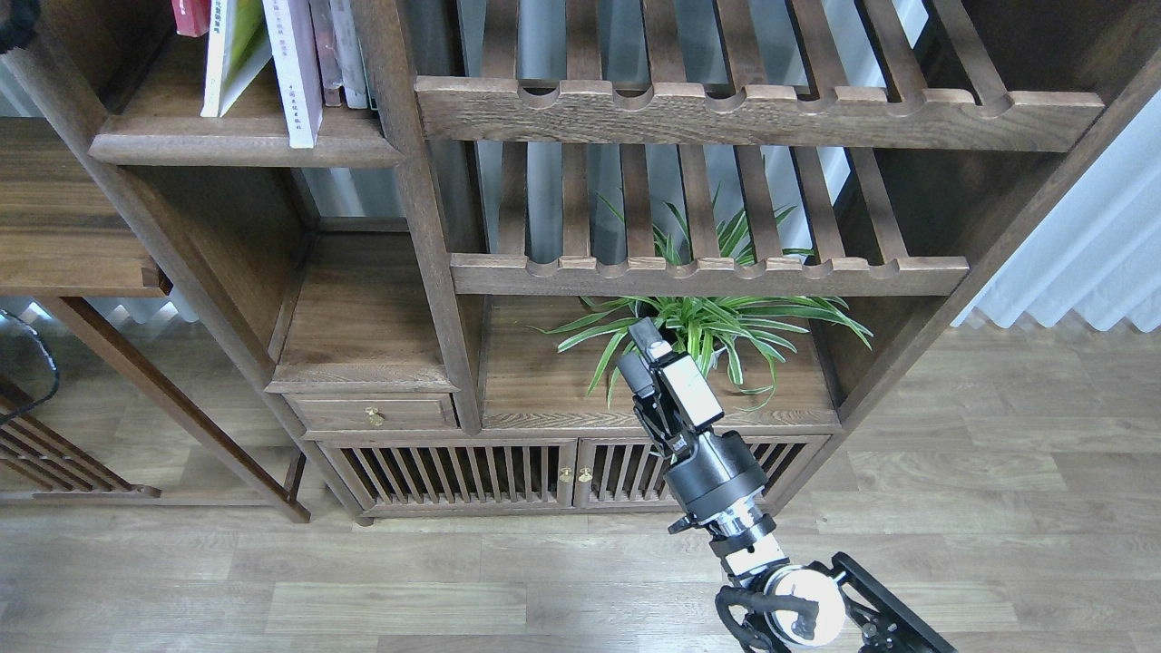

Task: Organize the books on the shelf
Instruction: 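Push the red book onto the upper shelf with the left gripper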

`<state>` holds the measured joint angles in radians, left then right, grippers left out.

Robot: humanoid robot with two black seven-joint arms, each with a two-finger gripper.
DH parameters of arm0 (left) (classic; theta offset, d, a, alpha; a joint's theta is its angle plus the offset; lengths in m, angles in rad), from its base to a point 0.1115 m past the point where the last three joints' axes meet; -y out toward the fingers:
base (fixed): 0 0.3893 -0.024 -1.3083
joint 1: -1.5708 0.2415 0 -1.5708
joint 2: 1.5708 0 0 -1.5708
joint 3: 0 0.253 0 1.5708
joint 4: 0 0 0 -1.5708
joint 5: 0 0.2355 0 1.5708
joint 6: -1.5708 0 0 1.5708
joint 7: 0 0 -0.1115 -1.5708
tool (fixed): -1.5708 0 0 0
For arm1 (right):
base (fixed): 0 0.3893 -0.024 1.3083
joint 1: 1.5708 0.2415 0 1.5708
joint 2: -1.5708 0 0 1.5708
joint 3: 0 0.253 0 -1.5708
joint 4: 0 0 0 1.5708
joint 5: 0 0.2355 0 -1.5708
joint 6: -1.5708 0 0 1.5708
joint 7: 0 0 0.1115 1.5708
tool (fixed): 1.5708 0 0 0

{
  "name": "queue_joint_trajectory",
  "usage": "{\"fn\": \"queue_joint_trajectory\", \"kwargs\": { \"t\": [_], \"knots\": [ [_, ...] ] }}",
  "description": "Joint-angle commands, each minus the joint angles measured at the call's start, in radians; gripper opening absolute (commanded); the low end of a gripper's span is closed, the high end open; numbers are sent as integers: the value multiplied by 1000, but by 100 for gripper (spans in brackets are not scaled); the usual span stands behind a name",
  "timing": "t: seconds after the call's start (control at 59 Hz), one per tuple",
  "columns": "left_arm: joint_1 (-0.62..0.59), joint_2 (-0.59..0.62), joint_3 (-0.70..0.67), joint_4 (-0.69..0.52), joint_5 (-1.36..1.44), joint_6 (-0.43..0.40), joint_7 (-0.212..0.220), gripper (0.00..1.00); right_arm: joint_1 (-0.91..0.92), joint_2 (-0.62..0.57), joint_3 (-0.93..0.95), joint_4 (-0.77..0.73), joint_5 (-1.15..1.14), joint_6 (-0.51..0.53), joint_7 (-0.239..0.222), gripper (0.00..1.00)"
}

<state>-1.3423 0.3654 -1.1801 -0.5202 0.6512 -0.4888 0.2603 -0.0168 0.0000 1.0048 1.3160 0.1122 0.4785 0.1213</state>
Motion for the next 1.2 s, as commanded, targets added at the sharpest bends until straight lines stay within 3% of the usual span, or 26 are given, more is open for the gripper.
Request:
{"fn": "queue_joint_trajectory", "kwargs": {
  "t": [0.0,0.322,0.526,0.967,1.136,1.187],
  "knots": [
    [-27,-40,13,69,-2,0,-1,0,1,0,0,0,0,0,0,99],
    [-58,-92,33,170,-15,0,-4,0,-3,0,2,9,1,2,1,99],
    [-60,-89,68,161,-16,0,-23,0,-3,0,3,11,1,5,1,99],
    [-57,-72,175,132,-13,0,-19,0,-6,0,9,29,1,5,1,99],
    [-47,-74,168,132,-13,0,-19,6,-6,0,12,29,1,9,1,99],
    [-41,-74,162,134,-15,0,-19,13,-6,0,12,31,3,10,3,99]
  ]
}}
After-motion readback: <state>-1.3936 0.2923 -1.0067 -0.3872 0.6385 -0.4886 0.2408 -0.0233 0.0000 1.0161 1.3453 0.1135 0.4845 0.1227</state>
